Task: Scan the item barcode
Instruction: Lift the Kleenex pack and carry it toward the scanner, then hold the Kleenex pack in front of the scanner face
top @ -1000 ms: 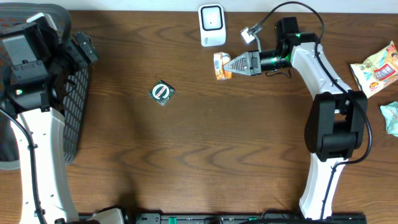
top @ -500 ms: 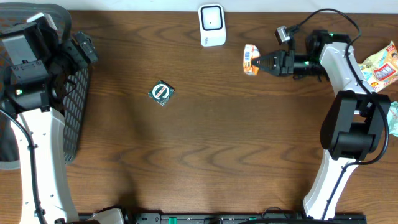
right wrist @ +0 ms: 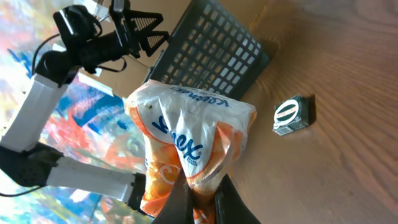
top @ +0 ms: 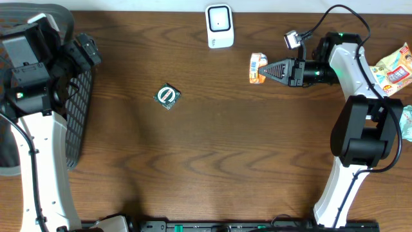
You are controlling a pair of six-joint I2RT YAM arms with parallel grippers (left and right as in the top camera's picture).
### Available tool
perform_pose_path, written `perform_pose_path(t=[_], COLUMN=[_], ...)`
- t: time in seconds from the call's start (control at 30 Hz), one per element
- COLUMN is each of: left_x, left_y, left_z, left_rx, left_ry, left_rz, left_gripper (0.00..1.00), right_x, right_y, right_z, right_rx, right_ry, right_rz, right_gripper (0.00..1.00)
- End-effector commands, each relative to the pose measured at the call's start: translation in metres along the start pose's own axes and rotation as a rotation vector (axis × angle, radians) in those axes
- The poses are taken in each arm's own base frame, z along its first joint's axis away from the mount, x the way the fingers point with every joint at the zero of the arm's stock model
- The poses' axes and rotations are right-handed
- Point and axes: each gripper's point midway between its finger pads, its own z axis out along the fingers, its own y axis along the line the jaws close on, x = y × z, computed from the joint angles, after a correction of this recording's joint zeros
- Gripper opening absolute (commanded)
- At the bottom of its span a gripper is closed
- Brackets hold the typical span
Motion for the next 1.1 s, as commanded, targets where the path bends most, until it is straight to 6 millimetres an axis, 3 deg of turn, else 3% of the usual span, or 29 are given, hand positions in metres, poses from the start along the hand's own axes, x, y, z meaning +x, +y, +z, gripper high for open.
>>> perform_pose_path(t=[0.0, 0.23, 0.4, 0.6, 0.83, 1.07], left_x=[0.001, 0.001, 0.001, 0.001, 0.001, 0.001], left_y=[0.018, 0.018, 0.018, 0.018, 0.018, 0.018], left_z=[0.004, 0.004, 0.004, 0.004, 0.004, 0.004], left_rx=[-0.076, -0.076, -0.076, -0.076, -0.076, -0.076], left_ry=[0.007, 0.007, 0.007, 0.007, 0.007, 0.007], left_rz=[-0.014, -0.014, -0.014, -0.014, -0.014, -0.014], left_gripper=[0.98, 0.98, 0.98, 0.98, 0.98, 0.98], right_x=[-0.009, -0.015, -0.037, -0.050, -0.057, -0.057], right_y=[0.014, 0.004, -0.014, -0.063, -0.048, -0.008], right_z=[0.003, 0.008, 0.025, 0.045, 0.065, 0.062], right_rx=[-0.016, -0.023, -0.035, 0.233, 0.153, -0.090], right_ry=[-0.021, -0.011, 0.022, 0.053, 0.067, 0.078], right_rz=[-0.092, -0.055, 0.083, 0.225, 0.135, -0.024], right_gripper=[0.01, 0.02, 0.02, 0.01, 0.01, 0.01])
